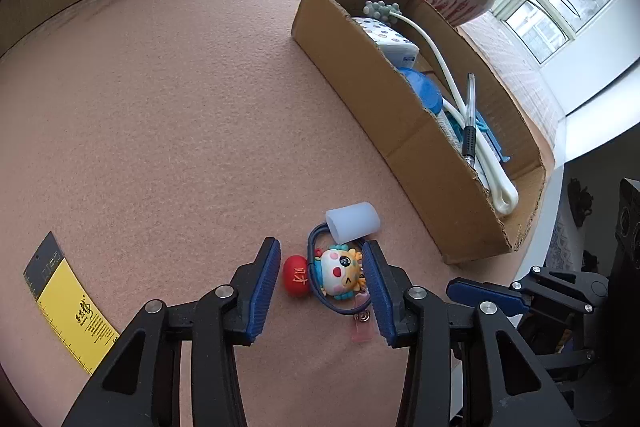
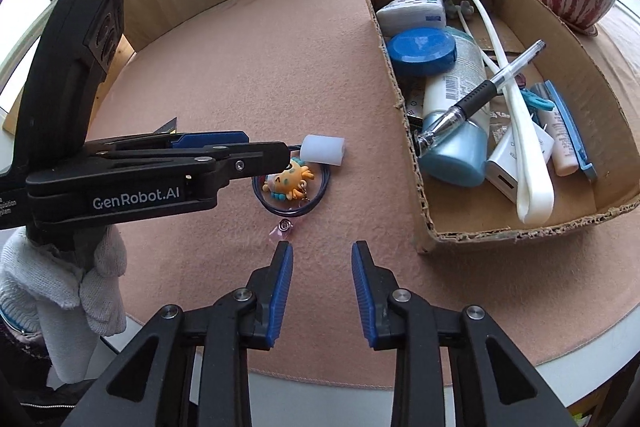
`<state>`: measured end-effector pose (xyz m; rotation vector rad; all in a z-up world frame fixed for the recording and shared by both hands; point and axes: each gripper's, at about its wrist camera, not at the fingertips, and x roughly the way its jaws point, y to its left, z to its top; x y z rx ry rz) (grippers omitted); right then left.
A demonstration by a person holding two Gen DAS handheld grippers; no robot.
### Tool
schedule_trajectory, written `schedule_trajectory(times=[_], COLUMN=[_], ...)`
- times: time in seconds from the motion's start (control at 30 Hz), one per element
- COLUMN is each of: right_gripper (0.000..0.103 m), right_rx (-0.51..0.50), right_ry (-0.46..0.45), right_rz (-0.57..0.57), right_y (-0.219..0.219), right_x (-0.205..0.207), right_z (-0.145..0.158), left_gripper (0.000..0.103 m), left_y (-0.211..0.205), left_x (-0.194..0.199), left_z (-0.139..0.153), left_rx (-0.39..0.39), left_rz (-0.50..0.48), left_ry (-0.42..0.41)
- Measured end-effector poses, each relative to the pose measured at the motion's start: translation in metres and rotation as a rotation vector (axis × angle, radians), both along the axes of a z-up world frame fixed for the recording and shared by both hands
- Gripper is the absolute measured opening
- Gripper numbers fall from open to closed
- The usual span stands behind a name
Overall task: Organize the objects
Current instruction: 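Grasp the black cable with the left gripper and lift it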
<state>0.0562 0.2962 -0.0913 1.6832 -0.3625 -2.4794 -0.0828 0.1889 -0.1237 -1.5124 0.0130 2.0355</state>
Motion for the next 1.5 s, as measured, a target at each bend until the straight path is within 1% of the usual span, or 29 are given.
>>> schedule_trajectory(times=[0.07, 0.1, 0.3, 0.33, 0.37, 0.4, 0.6, 0.77, 0.93, 1.07, 1.1, 1.17, 1.27, 1.4, 1.47, 1.5], right_gripper=[0.028, 0.028, 0.028, 0.028, 0.028, 0.028, 0.028, 0.028, 0.028, 0.028, 0.028, 0.028, 0.028, 0.028, 0.028, 0.028], right_rx=[-0.004, -0.005, -0.009, -0.01, -0.012, -0.013, -0.023, -0.042, -0.046, -0.055, -0.056, -0.059, -0.063, -0.066, -0.09, -0.097], right_ry=[-0.002, -0.003, -0.006, -0.006, -0.006, -0.007, -0.023, -0.013, -0.011, -0.01, -0.007, -0.003, 0.001, 0.002, -0.009, -0.012], right_rz=[-0.014, -0.02, -0.041, -0.043, -0.045, -0.046, -0.037, -0.036, -0.026, -0.022, -0.021, -0.021, -0.02, -0.015, -0.013, -0.01], right_y=[0.003, 0.005, 0.007, 0.008, 0.008, 0.008, -0.001, -0.007, -0.012, -0.015, -0.014, -0.015, -0.019, -0.022, -0.023, -0.026], right_x=[0.002, 0.002, 0.008, 0.008, 0.008, 0.008, 0.001, -0.008, -0.018, -0.022, -0.023, -0.025, -0.034, -0.036, -0.04, -0.044], right_z=[0.0, 0.0, -0.001, -0.001, -0.001, -0.001, -0.007, -0.008, -0.01, -0.011, -0.011, -0.01, -0.01, -0.01, -0.013, -0.015], left_gripper=[0.039, 0.034, 0.029, 0.026, 0.01, 0.004, 0.004, 0.004, 0.004, 0.004, 0.004, 0.004, 0.004, 0.004, 0.004, 0.004], left_y=[0.005, 0.007, 0.009, 0.008, 0.006, 0.004, -0.012, -0.022, -0.038, -0.061, -0.067, -0.078, -0.083, -0.083, -0.085, -0.083], left_x=[0.002, 0.003, 0.008, 0.009, 0.009, 0.009, 0.017, 0.02, 0.015, 0.008, 0.007, 0.005, 0.005, 0.006, 0.01, 0.013], left_z=[0.0, 0.0, 0.002, 0.003, 0.003, 0.003, 0.002, 0.004, 0.006, 0.018, 0.023, 0.034, 0.047, 0.058, 0.064, 0.066], left_rx=[-0.013, -0.014, -0.012, -0.011, -0.013, -0.007, 0.008, -0.013, -0.015, 0.006, 0.013, 0.064, 0.064, 0.095, 0.172, 0.187], left_rz=[-0.014, -0.02, -0.03, -0.025, -0.02, -0.02, -0.005, 0.006, 0.053, 0.117, 0.135, 0.16, 0.169, 0.164, 0.153, 0.14], left_ry=[0.014, 0.015, 0.03, 0.032, 0.035, 0.024, 0.014, 0.03, 0.034, 0.048, 0.054, 0.051, 0.082, 0.084, 0.057, 0.054])
